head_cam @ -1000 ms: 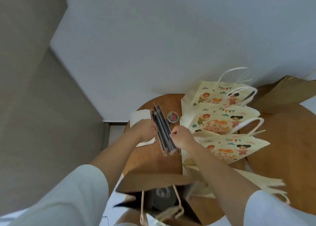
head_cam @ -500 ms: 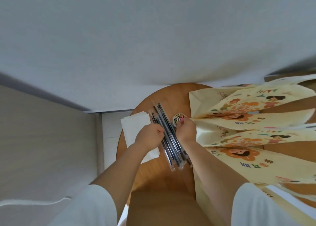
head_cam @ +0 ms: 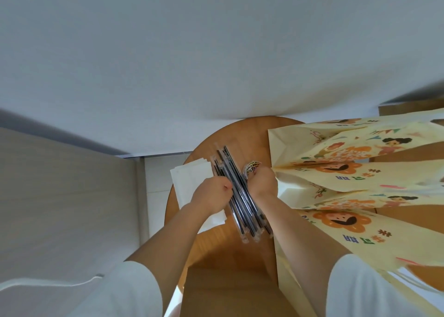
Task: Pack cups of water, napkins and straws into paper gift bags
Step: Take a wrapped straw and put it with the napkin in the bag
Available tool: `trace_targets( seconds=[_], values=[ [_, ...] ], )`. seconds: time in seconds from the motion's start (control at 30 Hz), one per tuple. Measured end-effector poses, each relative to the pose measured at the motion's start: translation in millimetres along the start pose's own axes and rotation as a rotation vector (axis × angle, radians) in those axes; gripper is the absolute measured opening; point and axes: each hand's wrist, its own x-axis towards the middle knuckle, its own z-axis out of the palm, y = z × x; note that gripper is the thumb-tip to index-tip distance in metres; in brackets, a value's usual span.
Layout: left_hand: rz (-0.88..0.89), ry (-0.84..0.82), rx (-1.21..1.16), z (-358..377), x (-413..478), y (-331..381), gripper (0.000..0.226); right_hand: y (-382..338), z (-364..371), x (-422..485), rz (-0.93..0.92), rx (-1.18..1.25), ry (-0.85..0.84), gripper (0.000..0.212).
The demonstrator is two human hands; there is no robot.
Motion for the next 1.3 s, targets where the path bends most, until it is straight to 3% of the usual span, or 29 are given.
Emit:
trace_targets(
  seconds=[0.17,0.3,0.57,0.7,0.8,0.97,1.13,1.3],
  values=[
    [-0.008,0.024,-0.001,-0.8,-18.6,4.4,0.031,2.9,-8.3,-14.3,-0.003,0.165,0.059,0.016],
    [0.014,0.063,0.0,-1.8,-44.5,17.6,0.031,5.5,-28.2,-40.1,-0.122,0.323,0.12,0.013],
    [0.108,0.247,-0.029,3.0,-123.8,51.9,0.028,16.0,-74.1,-124.2,-0.318,0.51,0.039,0.014],
    [0.134,0.352,-0.321,11.1,-161.4,71.9,0.031,30.0,-96.9,-176.6,-0.342,0.782,-0.172,0.015],
    [0.15,0.334,-0.588,22.0,-188.6,80.0,0.022,45.7,-110.4,-210.1,-0.358,0.907,-0.283,0.013],
    [0.199,0.209,-0.809,32.7,-222.7,85.0,0.012,70.8,-128.0,-240.7,-0.359,1.065,-0.391,0.013],
    [0.199,0.294,-0.668,36.3,-229.8,92.3,0.013,79.5,-135.7,-252.2,-0.332,1.044,-0.409,0.014],
    [0.154,0.441,-0.478,37.0,-205.7,97.5,0.022,78.9,-134.9,-243.6,-0.296,0.924,-0.262,0.014]
  ],
)
